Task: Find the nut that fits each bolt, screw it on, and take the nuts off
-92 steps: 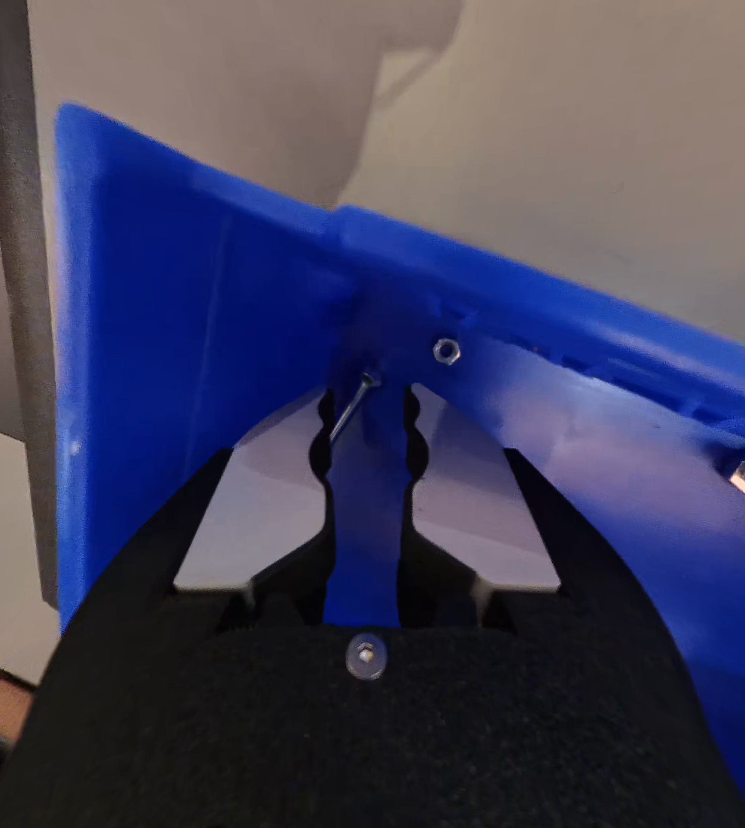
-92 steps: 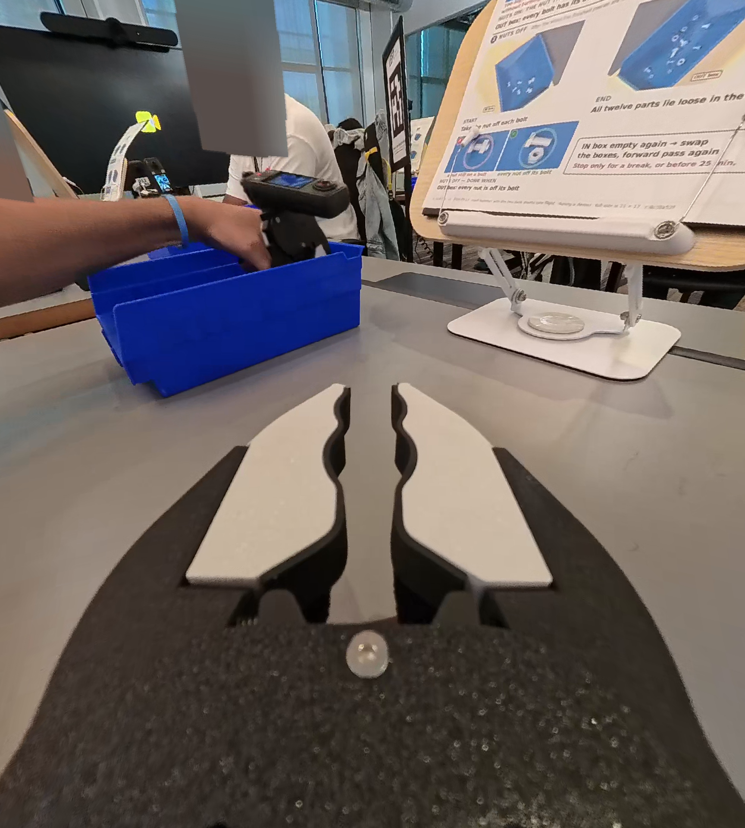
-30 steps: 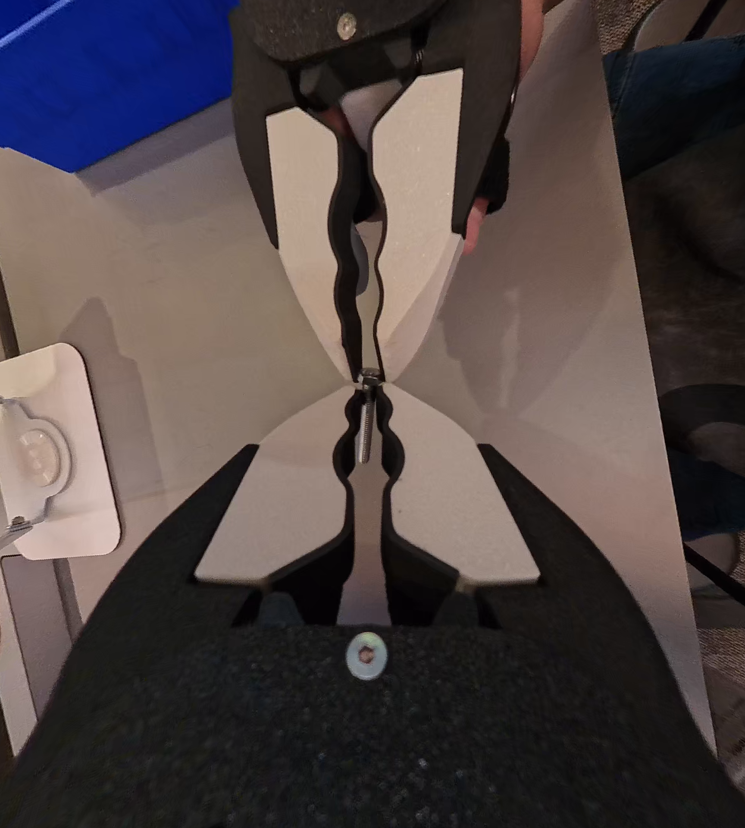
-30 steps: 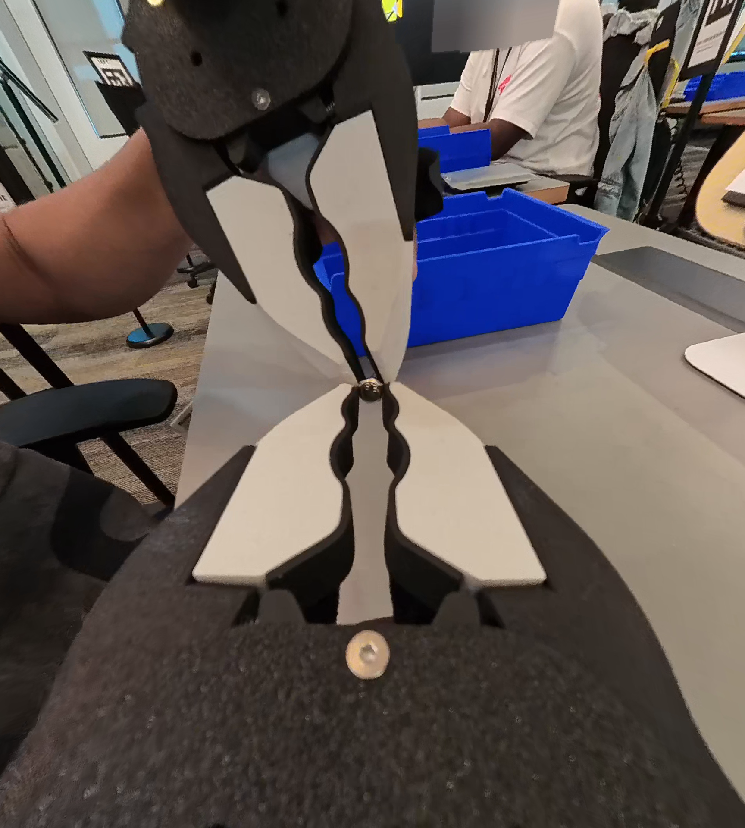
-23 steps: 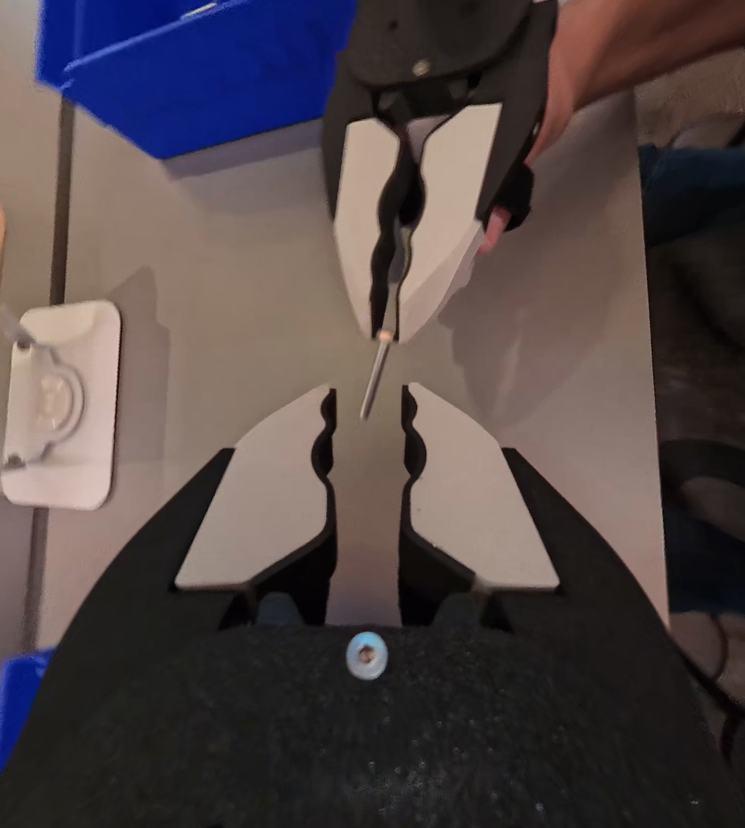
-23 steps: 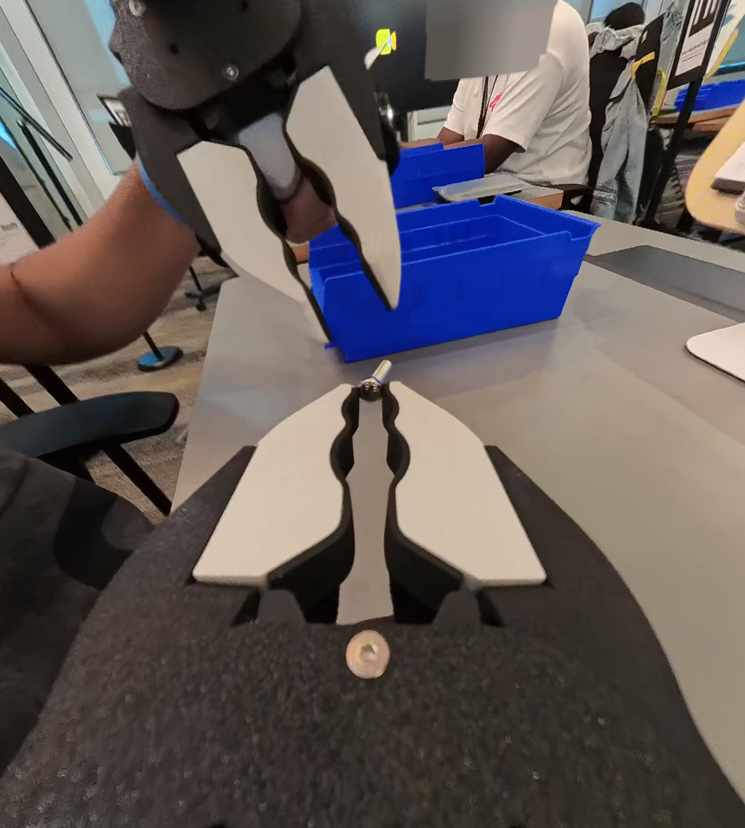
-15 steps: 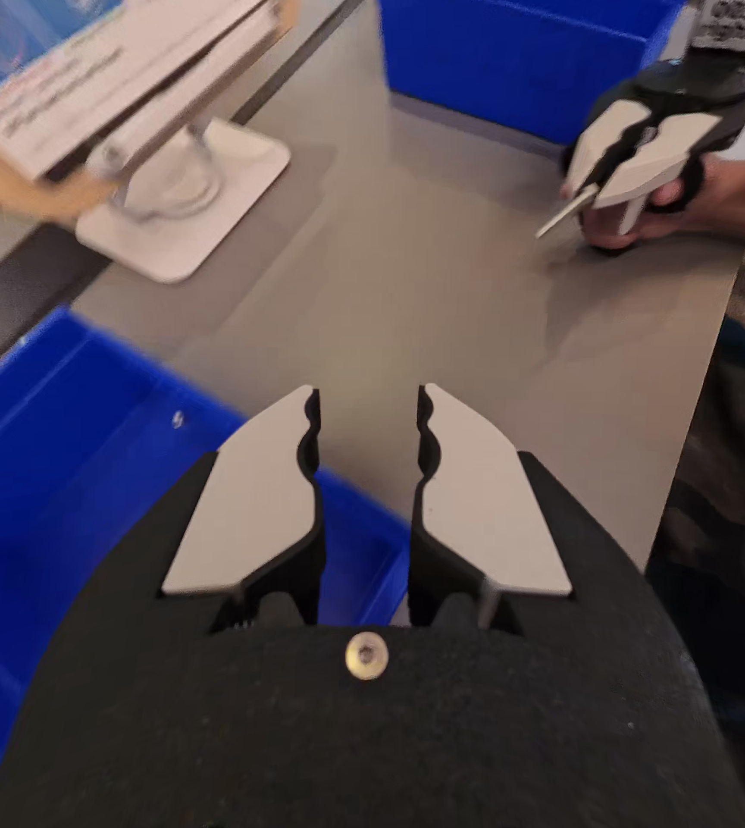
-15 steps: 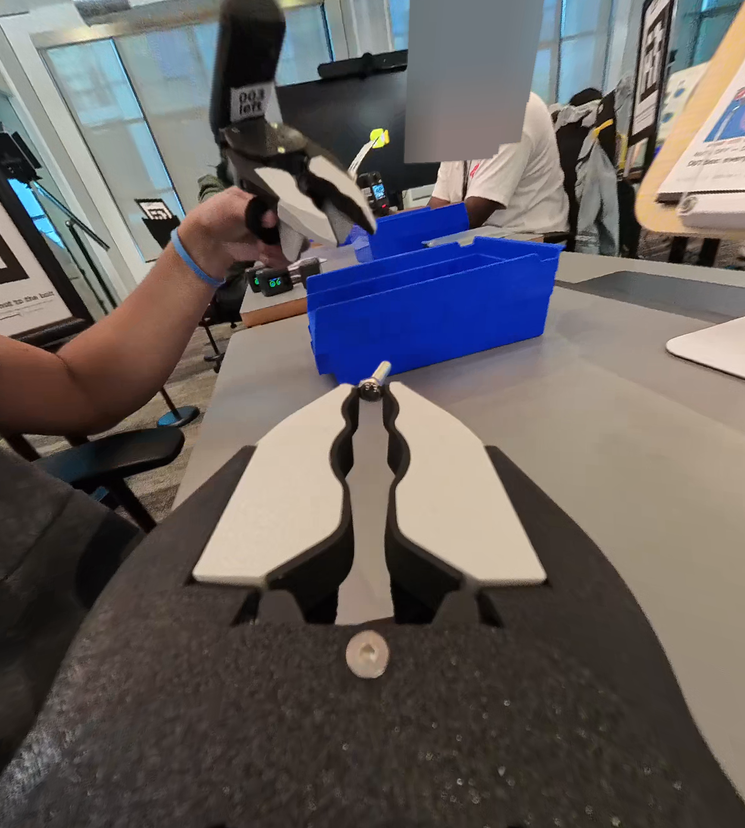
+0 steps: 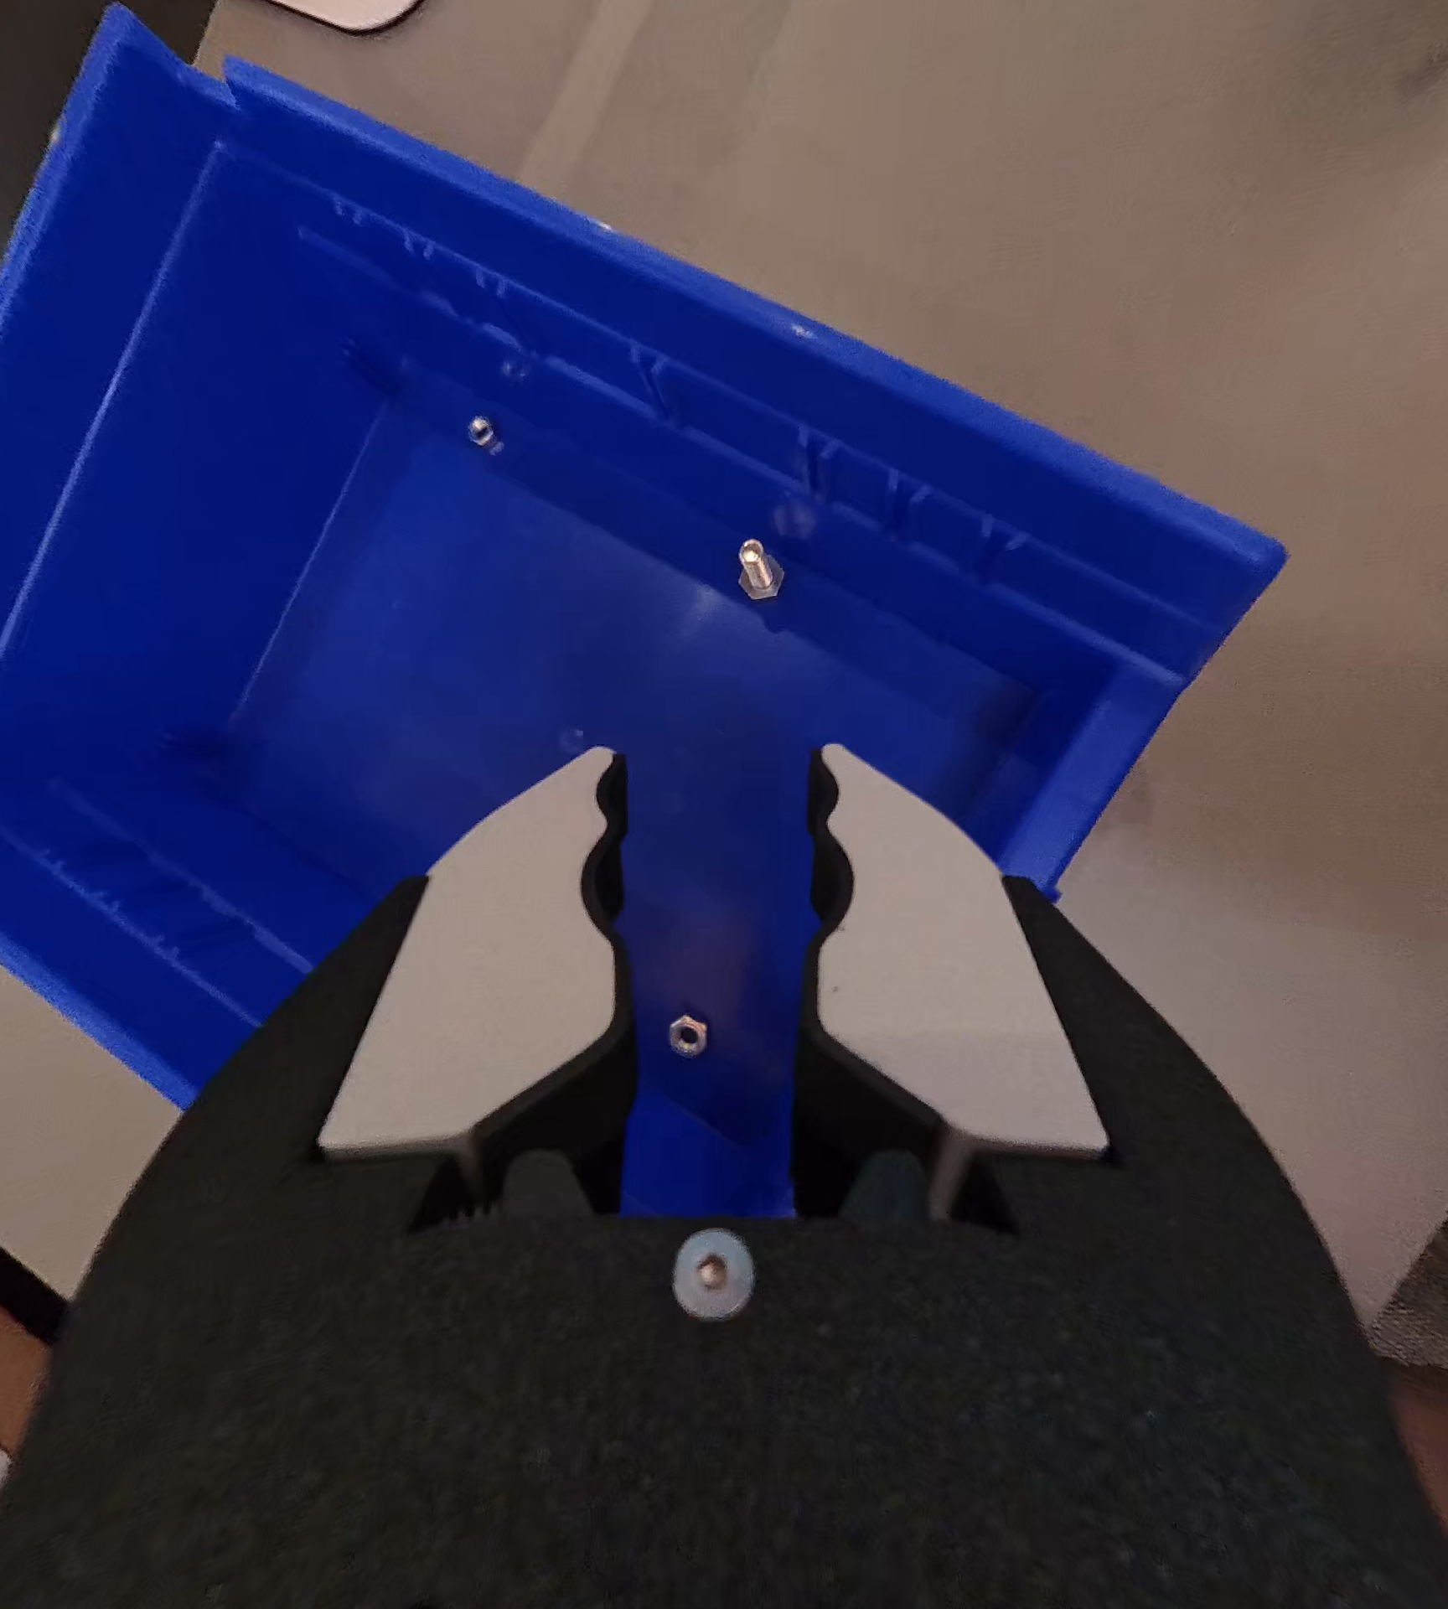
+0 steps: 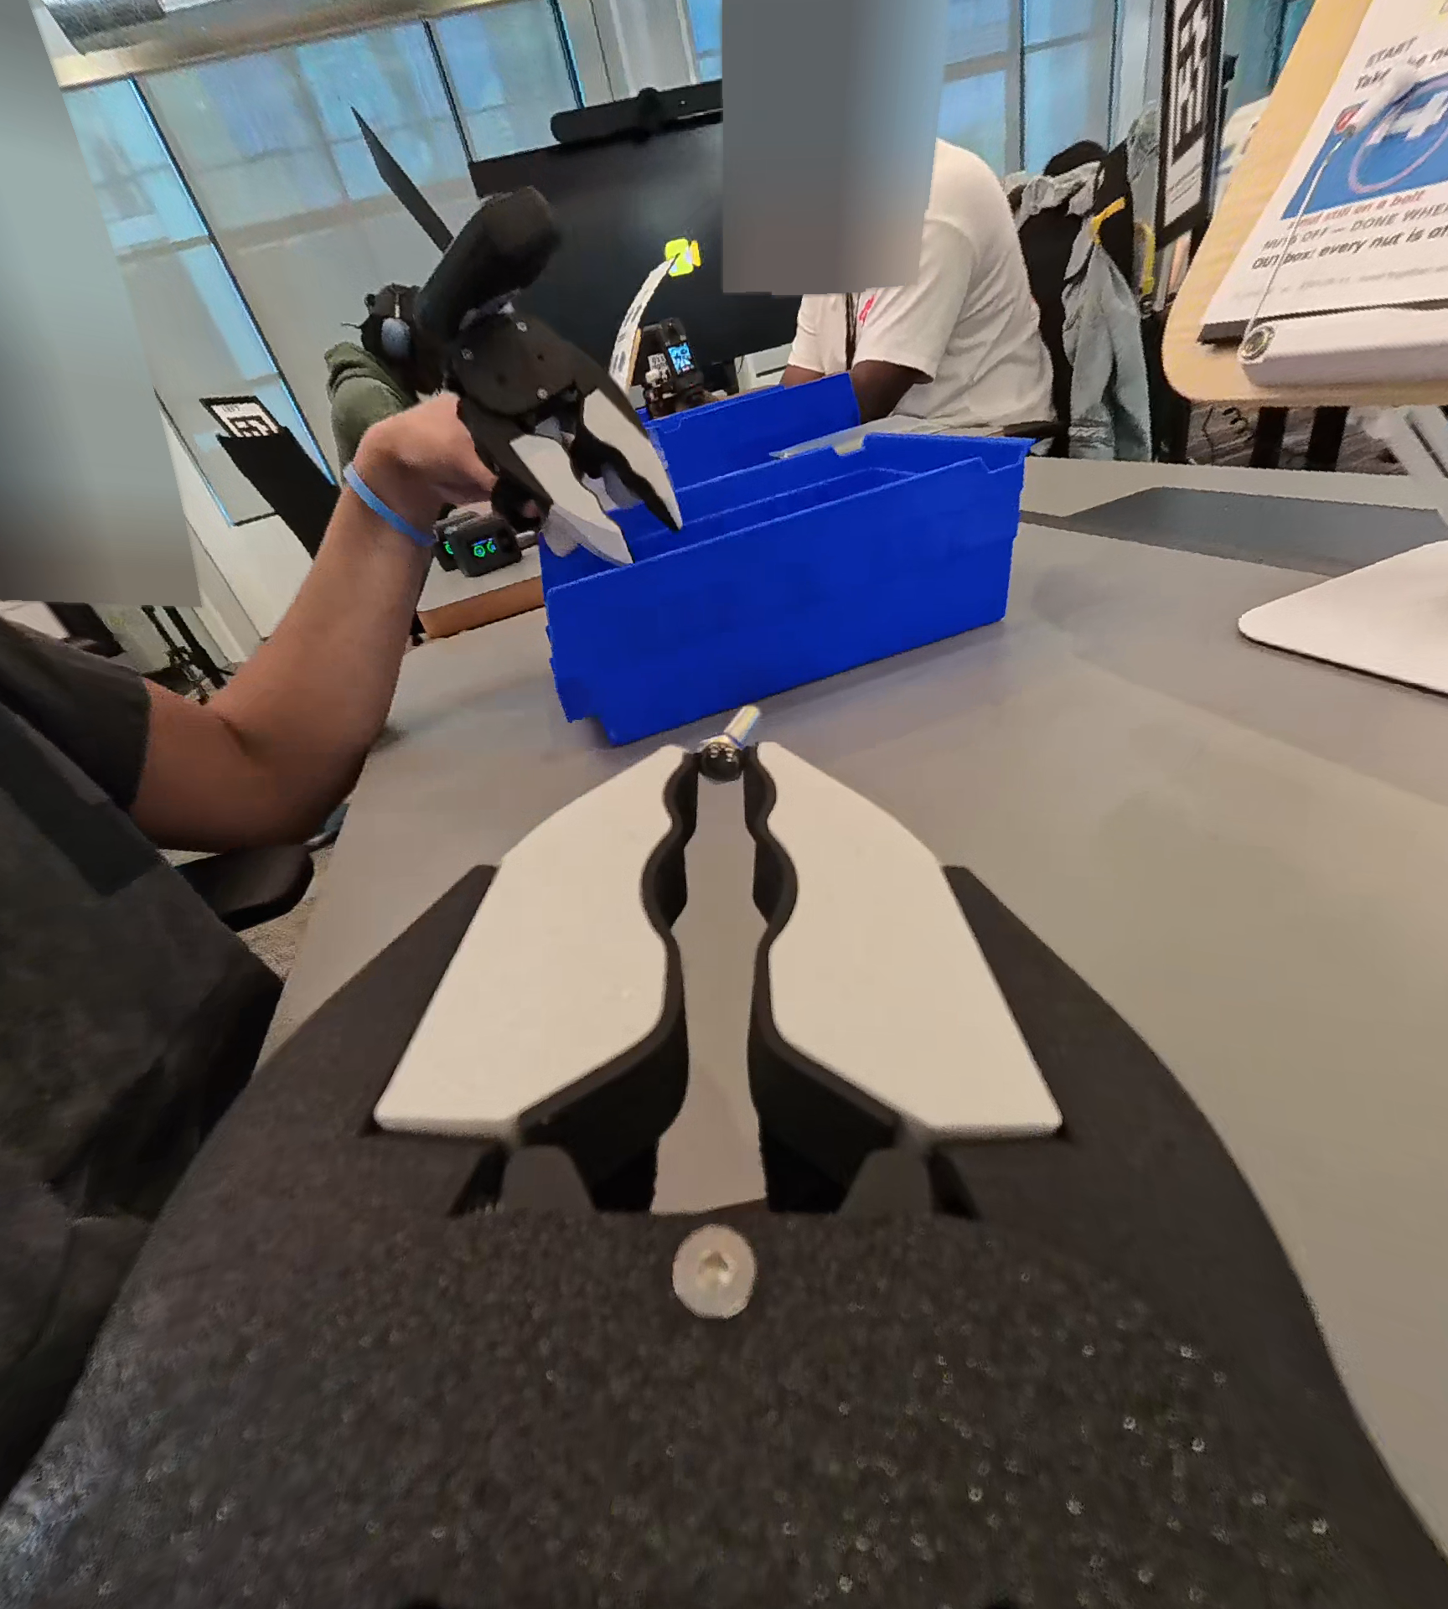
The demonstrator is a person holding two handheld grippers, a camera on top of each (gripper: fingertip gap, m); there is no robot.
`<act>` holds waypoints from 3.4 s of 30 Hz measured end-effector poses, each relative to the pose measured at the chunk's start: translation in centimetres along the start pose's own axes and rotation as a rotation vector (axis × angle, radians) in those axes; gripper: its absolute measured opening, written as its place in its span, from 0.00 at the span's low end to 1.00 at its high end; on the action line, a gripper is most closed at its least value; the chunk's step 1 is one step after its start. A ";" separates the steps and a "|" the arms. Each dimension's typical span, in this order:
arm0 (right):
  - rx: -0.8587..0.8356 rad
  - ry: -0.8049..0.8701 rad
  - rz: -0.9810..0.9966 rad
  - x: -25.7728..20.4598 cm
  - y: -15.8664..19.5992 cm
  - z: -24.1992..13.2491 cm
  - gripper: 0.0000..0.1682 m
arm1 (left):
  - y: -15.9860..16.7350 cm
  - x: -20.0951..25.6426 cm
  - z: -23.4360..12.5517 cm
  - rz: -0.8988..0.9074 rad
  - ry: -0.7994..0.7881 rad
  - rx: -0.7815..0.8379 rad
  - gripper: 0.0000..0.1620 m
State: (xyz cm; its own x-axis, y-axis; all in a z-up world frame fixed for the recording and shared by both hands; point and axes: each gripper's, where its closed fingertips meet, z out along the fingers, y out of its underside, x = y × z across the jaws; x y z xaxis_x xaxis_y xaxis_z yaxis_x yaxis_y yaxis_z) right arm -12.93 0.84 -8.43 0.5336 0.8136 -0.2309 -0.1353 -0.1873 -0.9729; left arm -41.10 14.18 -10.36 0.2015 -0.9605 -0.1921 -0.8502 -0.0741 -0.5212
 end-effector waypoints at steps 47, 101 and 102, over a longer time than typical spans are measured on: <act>-0.038 -0.022 -0.028 -0.8 0.5 0.3 0.06 | -4.7 -8.6 15.4 -0.024 0.188 -0.354 0.12; 0.042 0.172 0.000 2.2 -0.9 -2.2 0.06 | -13.5 17.7 15.2 -0.148 0.158 -0.278 0.10; 0.040 0.171 0.002 2.2 -0.9 -2.1 0.06 | -13.5 17.8 15.0 -0.141 0.163 -0.273 0.17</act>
State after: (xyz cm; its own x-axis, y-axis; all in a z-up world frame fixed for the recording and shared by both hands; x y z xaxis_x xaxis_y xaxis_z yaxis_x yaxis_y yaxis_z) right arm -9.86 1.59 -8.08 0.6670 0.7072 -0.2344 -0.1680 -0.1638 -0.9721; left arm -18.73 2.07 -19.18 0.2646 -0.9643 0.0130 -0.9226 -0.2571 -0.2877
